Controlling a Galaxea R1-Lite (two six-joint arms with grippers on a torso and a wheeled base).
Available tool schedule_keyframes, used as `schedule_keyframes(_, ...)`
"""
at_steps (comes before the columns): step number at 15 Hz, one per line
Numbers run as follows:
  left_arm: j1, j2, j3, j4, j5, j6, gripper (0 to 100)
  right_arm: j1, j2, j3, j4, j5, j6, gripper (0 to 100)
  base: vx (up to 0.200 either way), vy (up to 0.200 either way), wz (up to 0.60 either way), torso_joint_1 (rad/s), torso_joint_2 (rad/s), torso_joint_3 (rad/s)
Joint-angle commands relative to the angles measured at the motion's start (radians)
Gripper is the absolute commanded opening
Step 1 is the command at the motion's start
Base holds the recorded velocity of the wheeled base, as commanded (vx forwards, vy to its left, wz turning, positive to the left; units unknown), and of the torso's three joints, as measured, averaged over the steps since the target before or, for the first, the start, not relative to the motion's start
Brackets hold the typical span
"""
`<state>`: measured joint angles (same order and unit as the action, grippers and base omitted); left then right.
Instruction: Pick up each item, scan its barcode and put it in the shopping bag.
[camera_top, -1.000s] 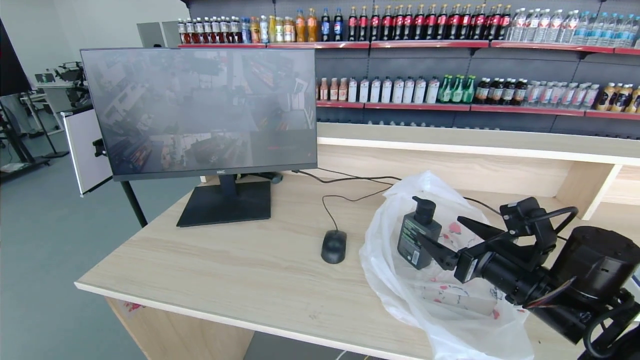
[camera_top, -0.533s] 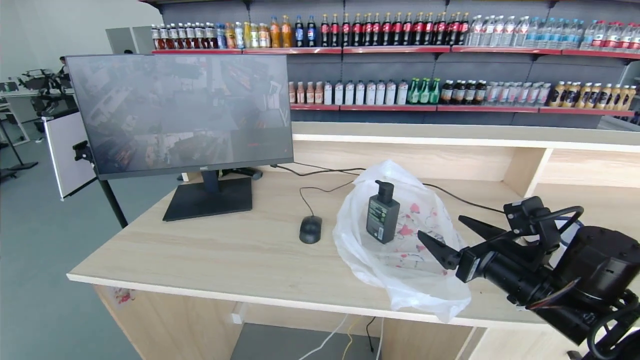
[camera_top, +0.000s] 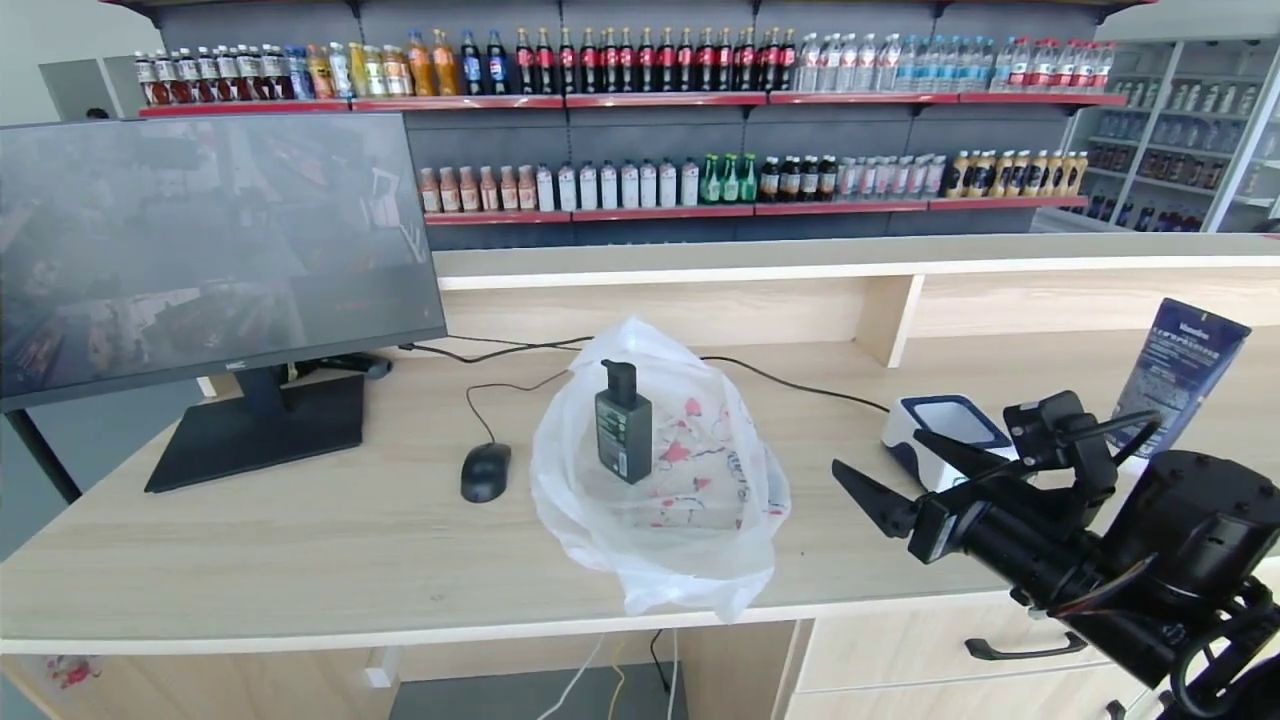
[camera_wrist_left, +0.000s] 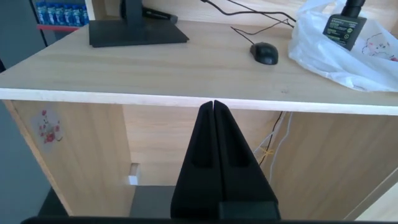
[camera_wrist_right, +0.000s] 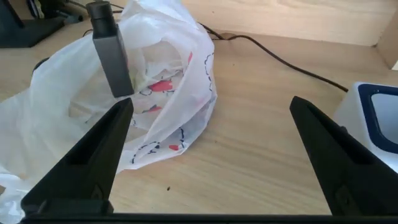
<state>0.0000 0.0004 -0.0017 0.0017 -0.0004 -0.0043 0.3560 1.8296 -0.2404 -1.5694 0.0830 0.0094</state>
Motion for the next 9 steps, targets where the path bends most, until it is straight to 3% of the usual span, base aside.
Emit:
schedule_keyframes(1,0.0,0.0,0.0,0.0,0.0,0.0,0,0.0,0.013,-0.008,-0.001,0.0,0.0,100,0.0,-0.2,0.0,0.002,0.01,0.002)
schedule_keyframes(9,0.0,0.0,0.0,0.0,0.0,-0.005,0,0.001,0.054,-0.019,-0.001,0.0,-0.002,100,0.0,-0.2,0.0,0.003,0.0,0.001)
